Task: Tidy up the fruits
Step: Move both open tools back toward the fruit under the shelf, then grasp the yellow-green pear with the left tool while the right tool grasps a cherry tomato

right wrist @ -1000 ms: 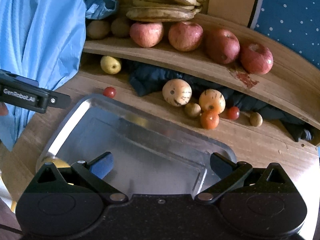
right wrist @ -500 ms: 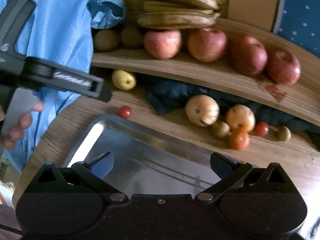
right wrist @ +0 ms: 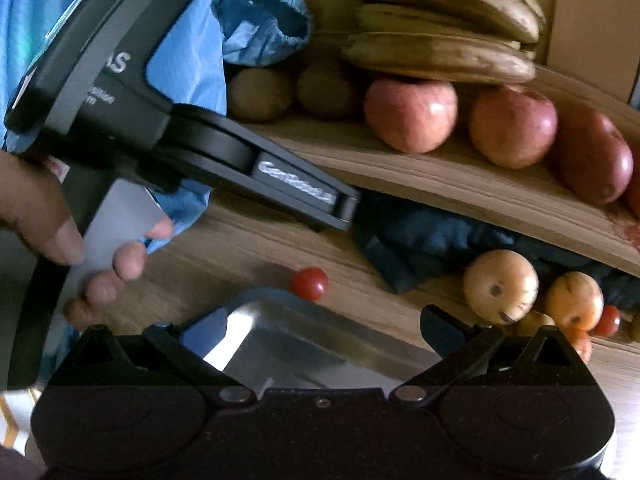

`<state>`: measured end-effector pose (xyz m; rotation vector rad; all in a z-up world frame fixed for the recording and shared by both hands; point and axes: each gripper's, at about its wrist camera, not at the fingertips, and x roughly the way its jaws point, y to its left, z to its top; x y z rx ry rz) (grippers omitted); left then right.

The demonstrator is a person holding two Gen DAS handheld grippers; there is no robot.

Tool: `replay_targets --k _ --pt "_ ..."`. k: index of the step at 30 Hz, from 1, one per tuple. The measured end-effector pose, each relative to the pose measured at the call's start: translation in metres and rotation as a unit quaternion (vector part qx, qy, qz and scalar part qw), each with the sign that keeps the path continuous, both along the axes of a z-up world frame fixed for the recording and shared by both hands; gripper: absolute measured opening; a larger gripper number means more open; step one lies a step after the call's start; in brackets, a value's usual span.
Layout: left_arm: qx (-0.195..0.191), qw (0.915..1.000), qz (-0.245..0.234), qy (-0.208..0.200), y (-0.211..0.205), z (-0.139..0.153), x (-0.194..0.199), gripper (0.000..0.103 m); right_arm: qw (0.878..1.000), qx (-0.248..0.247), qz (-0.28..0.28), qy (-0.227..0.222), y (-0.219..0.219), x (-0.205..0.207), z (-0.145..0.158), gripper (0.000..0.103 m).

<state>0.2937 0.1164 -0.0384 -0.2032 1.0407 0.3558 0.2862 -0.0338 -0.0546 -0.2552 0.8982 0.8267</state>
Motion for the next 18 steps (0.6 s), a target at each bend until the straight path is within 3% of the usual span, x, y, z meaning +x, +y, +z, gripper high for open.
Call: replay_targets --k 6,18 --pt "-0.001 1.0000 -0.005 0.005 0.002 -0.004 0.010 0.103 0.999 -0.019 -0.038 0.015 0.016 0.003 -0.010 0.095" --pt "-0.007 0.9998 -0.004 0.016 0.011 -0.002 0.018 0.102 0.998 -0.031 -0.044 0.019 0.036 0.011 -0.023 0.082"
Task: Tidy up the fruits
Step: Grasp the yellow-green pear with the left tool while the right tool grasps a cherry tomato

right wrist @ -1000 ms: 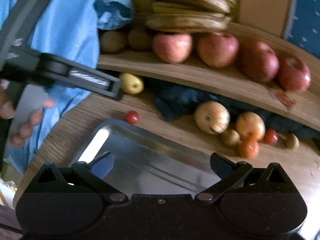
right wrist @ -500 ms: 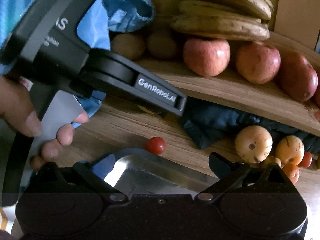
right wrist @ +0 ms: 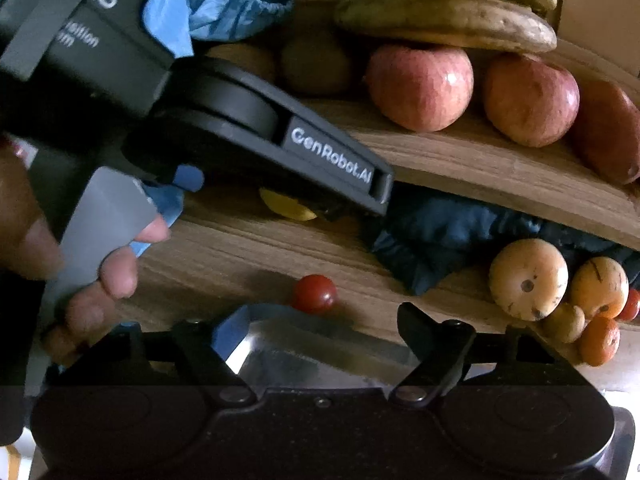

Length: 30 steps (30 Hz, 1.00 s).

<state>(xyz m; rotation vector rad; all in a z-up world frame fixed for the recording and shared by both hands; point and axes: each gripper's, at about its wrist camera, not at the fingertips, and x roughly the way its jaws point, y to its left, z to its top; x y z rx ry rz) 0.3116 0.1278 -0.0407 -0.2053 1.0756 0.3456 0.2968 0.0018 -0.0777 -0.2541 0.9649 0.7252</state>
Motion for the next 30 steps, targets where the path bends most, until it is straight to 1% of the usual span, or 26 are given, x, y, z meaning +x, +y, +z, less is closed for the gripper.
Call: replay_targets --k 4,7,9,10,15,18,19,20,23,25,26,28,29,30 --pt "0.000 1.0000 0.003 0.007 0.002 -0.005 0.003 0.102 1.000 -0.001 -0.005 -0.004 0.007 0.005 -0.001 0.072" --pt "-0.005 0.9999 0.007 0.005 0.004 -0.006 0.006 0.102 1.000 0.006 -0.008 0.003 0.010 0.009 -0.003 0.067" --pt "-0.013 0.9999 0.007 0.004 0.006 -0.006 0.007 0.102 1.000 0.010 -0.010 0.006 0.009 0.009 -0.003 0.060" --pt "-0.014 0.9999 0.008 0.004 0.006 -0.007 0.009 0.102 1.000 0.010 -0.010 0.006 0.009 0.011 -0.003 0.055" --pt "-0.008 0.9999 0.009 0.007 0.003 -0.010 0.018 0.102 1.000 0.000 -0.014 0.011 0.004 0.020 -0.001 0.047" --pt "0.002 0.9999 0.015 0.004 0.002 -0.012 0.020 0.096 1.000 -0.004 -0.015 0.015 -0.001 0.024 -0.003 0.045" --pt "0.005 0.9998 0.018 0.003 0.001 -0.013 0.021 0.093 1.000 -0.005 -0.016 0.016 -0.002 0.026 -0.004 0.042" --pt "0.005 0.9998 0.019 0.001 -0.001 -0.013 0.019 0.093 1.000 -0.007 -0.017 0.017 -0.003 0.027 -0.005 0.041" --pt "-0.001 0.9998 0.021 -0.005 -0.002 -0.014 0.018 0.087 1.000 -0.009 -0.021 0.018 -0.007 0.031 -0.007 0.040" --pt "-0.008 0.9997 0.021 -0.010 -0.003 -0.015 0.018 0.079 1.000 -0.009 -0.021 0.017 -0.010 0.029 -0.008 0.039" --pt "-0.013 0.9996 0.021 -0.012 -0.004 -0.016 0.017 0.077 1.000 -0.009 -0.020 0.016 -0.011 0.029 -0.007 0.038" --pt "-0.021 0.9994 0.021 -0.019 -0.005 -0.016 0.015 0.068 1.000 -0.008 -0.020 0.016 -0.014 0.029 -0.007 0.037" --pt "-0.025 0.9992 0.020 -0.023 -0.006 -0.016 0.014 0.065 1.000 -0.008 -0.020 0.016 -0.014 0.029 -0.007 0.036" --pt "-0.028 0.9991 0.018 -0.026 -0.006 -0.016 0.012 0.060 1.000 -0.007 -0.020 0.015 -0.014 0.029 -0.007 0.035"
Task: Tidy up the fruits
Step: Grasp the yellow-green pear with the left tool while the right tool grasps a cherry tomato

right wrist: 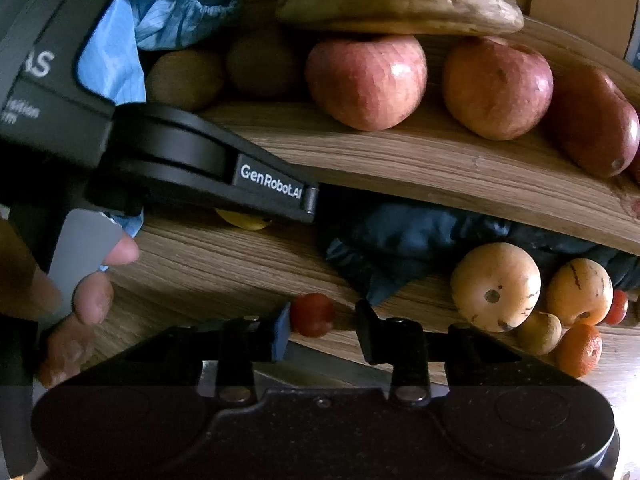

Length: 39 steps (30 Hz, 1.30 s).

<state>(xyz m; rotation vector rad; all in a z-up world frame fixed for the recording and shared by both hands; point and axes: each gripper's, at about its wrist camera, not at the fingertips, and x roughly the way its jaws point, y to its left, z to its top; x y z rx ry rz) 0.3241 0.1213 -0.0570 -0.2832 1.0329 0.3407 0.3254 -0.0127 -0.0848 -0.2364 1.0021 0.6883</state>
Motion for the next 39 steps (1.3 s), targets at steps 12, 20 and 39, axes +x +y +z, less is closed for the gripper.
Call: replay_targets --k 12,20,39 --pt "-0.014 0.9999 0.002 -0.002 0.003 -0.004 -0.027 0.049 1.000 0.002 0.003 -0.006 -0.009 -0.006 0.001 0.029" --pt "0.010 0.9996 0.001 -0.027 -0.007 0.005 -0.038 0.081 1.000 0.001 -0.001 -0.010 -0.017 -0.007 0.004 0.031" --pt "0.023 0.9987 -0.002 -0.045 0.001 -0.011 -0.022 0.056 0.999 0.021 -0.030 0.027 -0.029 0.005 0.004 0.031"
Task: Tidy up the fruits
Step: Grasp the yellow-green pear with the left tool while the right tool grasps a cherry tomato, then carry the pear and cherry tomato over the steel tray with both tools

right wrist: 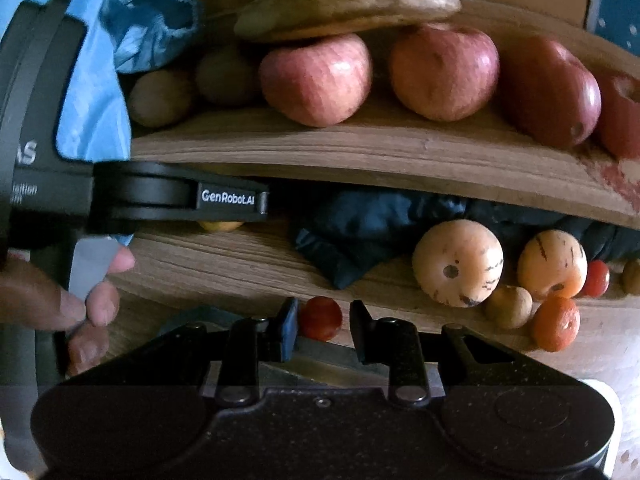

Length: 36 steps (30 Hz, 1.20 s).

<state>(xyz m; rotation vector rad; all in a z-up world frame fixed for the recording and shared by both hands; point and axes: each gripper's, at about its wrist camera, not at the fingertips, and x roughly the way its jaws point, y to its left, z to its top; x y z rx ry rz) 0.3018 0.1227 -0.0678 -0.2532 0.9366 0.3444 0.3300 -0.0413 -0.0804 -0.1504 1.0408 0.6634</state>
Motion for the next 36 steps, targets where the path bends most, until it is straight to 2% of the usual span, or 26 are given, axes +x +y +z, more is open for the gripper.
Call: replay_targets --k 5,16,21,23,36 --pt "-0.011 0.9999 0.000 0.005 -0.002 -0.007 -0.006 0.056 0.999 0.015 -0.017 0.024 -0.005 0.006 0.000 0.025" --pt "-0.037 0.9992 0.002 0.014 0.001 -0.006 -0.035 0.055 1.000 0.018 -0.005 0.018 -0.003 0.005 0.004 0.025" --pt "-0.035 0.9993 -0.005 0.011 -0.007 0.009 -0.039 0.055 1.000 0.017 -0.002 0.012 -0.007 0.000 0.011 0.025" --pt "-0.035 0.9993 -0.006 0.010 -0.009 0.011 -0.042 0.055 1.000 0.016 -0.001 0.010 -0.007 -0.001 0.010 0.022" --pt "-0.026 0.9988 -0.033 0.025 -0.022 0.004 -0.055 0.057 1.000 0.010 0.004 0.005 -0.001 -0.004 0.006 0.026"
